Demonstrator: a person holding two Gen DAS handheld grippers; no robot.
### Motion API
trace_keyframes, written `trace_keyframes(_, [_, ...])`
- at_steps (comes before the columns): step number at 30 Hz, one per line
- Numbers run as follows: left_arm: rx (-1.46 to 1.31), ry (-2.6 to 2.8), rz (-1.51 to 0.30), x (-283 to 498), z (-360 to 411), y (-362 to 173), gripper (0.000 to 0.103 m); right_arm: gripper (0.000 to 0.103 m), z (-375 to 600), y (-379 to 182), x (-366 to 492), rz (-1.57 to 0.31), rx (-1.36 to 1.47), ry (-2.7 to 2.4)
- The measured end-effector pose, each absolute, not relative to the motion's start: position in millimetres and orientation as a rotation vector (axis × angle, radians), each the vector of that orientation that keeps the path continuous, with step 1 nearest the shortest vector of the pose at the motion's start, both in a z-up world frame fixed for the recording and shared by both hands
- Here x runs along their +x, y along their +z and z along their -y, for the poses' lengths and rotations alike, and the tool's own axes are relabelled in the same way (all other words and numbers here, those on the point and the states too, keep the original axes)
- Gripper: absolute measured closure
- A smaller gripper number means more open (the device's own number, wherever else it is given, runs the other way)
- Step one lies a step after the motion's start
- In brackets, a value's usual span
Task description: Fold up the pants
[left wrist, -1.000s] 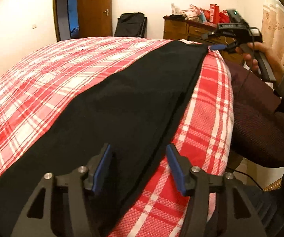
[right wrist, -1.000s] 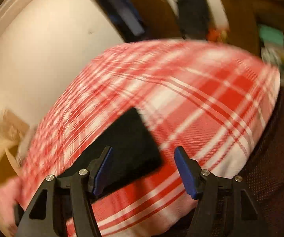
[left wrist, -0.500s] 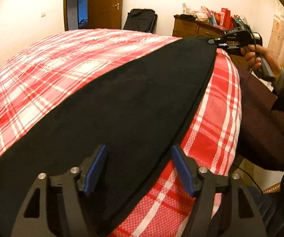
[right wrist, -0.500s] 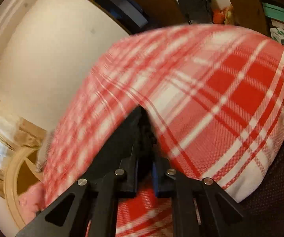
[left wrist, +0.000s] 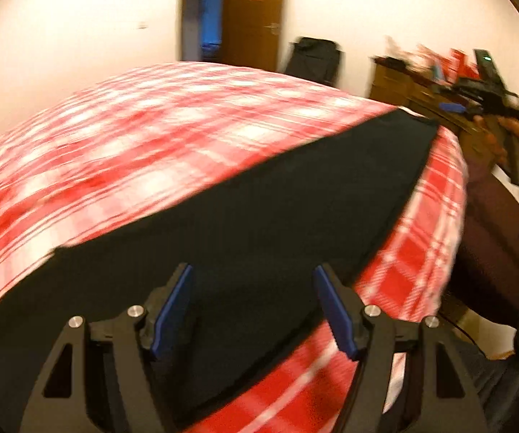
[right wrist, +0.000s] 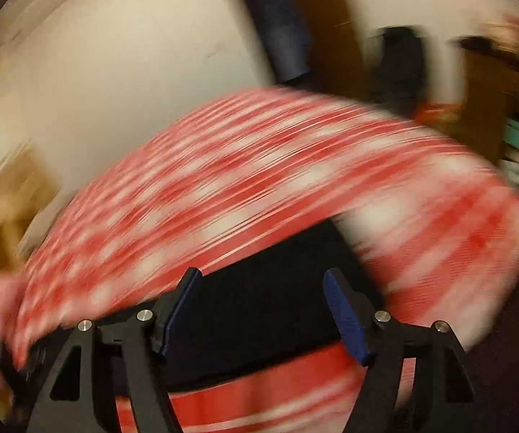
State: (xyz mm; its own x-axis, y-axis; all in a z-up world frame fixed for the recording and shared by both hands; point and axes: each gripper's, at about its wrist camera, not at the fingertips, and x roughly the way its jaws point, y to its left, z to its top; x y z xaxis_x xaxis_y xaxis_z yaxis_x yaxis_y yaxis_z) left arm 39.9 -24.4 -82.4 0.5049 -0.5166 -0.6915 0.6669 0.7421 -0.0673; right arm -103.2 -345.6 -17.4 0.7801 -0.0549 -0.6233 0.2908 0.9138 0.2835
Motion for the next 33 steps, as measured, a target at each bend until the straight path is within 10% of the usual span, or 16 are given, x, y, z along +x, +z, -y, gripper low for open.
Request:
trace_keyframes(16, [-0.028, 0.018, -0.836, 71, -265, -98, 0.031, 0.032, 124, -102, -8, -0.869, 0.028, 0.336])
trace_keyframes(29, [-0.132, -0.103, -0.858, 94, -242, -125, 0.039, 0.032, 115, -122, 1, -0.923, 0.103, 0.299])
trace_keyframes(33, [-0.171, -0.120, -0.867, 93, -254, -120, 0.071, 0.032, 111, -120, -1, -0.907, 0.097, 0.301])
